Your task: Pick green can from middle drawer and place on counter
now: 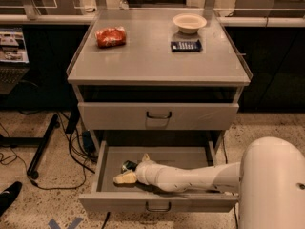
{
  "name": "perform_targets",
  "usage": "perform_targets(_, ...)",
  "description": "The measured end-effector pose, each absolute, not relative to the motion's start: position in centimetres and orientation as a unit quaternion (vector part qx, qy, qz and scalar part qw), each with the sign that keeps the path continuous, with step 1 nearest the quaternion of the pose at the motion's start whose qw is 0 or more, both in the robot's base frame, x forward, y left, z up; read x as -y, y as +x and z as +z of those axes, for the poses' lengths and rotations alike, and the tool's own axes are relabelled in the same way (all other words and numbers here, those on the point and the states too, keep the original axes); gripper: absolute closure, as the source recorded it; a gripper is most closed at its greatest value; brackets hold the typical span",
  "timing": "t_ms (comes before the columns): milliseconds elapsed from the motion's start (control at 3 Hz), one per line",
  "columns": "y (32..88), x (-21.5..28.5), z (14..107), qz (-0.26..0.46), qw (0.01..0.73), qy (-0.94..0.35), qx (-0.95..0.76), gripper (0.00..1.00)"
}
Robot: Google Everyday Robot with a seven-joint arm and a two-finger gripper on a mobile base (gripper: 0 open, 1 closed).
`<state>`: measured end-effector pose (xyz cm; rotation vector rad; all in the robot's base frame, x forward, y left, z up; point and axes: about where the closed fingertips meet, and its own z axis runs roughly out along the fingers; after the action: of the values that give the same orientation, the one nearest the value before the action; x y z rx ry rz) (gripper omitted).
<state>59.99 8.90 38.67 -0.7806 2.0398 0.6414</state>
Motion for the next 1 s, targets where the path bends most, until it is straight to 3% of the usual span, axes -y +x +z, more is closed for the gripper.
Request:
perform_targets(333,59.58,-9.03,37.62,0.249,0.409,-0.311,-0.821,0.00)
perform_targets(667,59.54,-9.05,37.47,0.248,0.408,-0.311,-0.822,0.15)
perform_targets(1000,59.54,-9.05,37.47,0.248,0.408,-0.311,-0.822,0.46)
